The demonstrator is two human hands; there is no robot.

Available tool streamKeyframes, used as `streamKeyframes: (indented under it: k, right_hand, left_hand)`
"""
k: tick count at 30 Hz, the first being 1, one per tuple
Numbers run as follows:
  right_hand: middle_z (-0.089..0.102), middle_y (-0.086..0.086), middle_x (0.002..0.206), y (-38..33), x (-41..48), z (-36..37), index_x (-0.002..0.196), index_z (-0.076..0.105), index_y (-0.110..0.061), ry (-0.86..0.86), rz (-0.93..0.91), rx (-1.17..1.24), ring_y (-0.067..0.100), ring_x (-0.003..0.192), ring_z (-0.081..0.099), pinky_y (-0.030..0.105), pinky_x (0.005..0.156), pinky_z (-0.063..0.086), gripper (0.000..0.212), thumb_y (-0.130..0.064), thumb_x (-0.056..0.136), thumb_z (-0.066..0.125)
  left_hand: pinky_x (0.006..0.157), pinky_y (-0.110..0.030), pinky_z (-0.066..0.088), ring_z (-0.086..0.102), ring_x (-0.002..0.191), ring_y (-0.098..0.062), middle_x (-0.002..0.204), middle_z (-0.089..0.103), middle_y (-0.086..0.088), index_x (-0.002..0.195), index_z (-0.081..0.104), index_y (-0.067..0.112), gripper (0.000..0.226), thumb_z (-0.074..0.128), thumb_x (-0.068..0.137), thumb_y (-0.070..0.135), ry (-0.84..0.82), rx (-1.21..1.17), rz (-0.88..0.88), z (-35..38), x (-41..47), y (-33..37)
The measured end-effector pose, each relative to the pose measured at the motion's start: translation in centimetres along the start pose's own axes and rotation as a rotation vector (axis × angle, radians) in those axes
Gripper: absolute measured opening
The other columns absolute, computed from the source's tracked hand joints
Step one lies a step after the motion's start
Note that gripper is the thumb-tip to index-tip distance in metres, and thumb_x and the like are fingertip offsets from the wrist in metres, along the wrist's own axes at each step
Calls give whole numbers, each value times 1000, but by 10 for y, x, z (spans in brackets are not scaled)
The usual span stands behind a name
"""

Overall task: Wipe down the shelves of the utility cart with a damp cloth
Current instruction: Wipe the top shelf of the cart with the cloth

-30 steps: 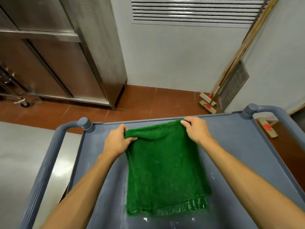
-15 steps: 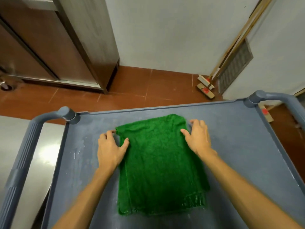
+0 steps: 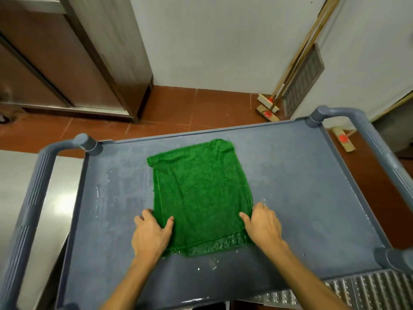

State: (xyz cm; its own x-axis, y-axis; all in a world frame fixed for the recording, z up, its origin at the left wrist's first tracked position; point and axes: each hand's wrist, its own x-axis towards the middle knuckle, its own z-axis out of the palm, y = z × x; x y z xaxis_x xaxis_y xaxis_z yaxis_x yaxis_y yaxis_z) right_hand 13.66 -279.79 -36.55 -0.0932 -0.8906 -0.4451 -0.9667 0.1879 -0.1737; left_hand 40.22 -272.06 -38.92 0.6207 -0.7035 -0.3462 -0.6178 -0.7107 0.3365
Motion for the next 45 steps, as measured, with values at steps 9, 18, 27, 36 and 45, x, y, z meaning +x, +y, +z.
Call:
streamKeyframes:
  k: [9,18,27,36,45]
  right_hand:
    - [51,14,127,-1,-24,9,115,63,-9,-62,-51,-79,32,119,47,40,97,44,56,-58,91,56]
    - [67,15,102,6,-49,11,119,46,-10,19,-154,190,36,92,62,37,68,46,30,-33,99,47]
    - [62,10,87,17,-72,7,115,53,-13,38,-183,371,30,80,57,37,71,48,26,-26,93,57]
    - [65,5,83,48,-121,12,130,49,-13,59,-224,455,25,80,61,37,73,49,42,-19,89,58]
    - [59,-2,63,72,-171,4,136,58,-27,104,-311,465,17,67,57,31,70,45,48,-22,88,56]
  left_hand:
    - [70,-36,48,62,93,-36,98,64,-13,80,56,17,40,62,88,56,-11,110,56,1,-26,-13]
    - [65,-36,35,53,76,-33,76,56,-10,86,44,11,22,65,88,17,-85,-210,86,-3,-37,-18]
    - [69,-38,40,60,80,-38,79,57,-11,120,42,7,38,64,90,11,-40,-347,102,-21,-65,-23]
    - [53,-31,36,45,49,-16,62,56,-6,118,62,21,33,64,88,9,-5,-318,198,-35,-113,-48]
    - [50,-11,33,51,57,-2,79,69,0,91,78,22,23,59,93,9,-6,-379,262,-44,-165,-67]
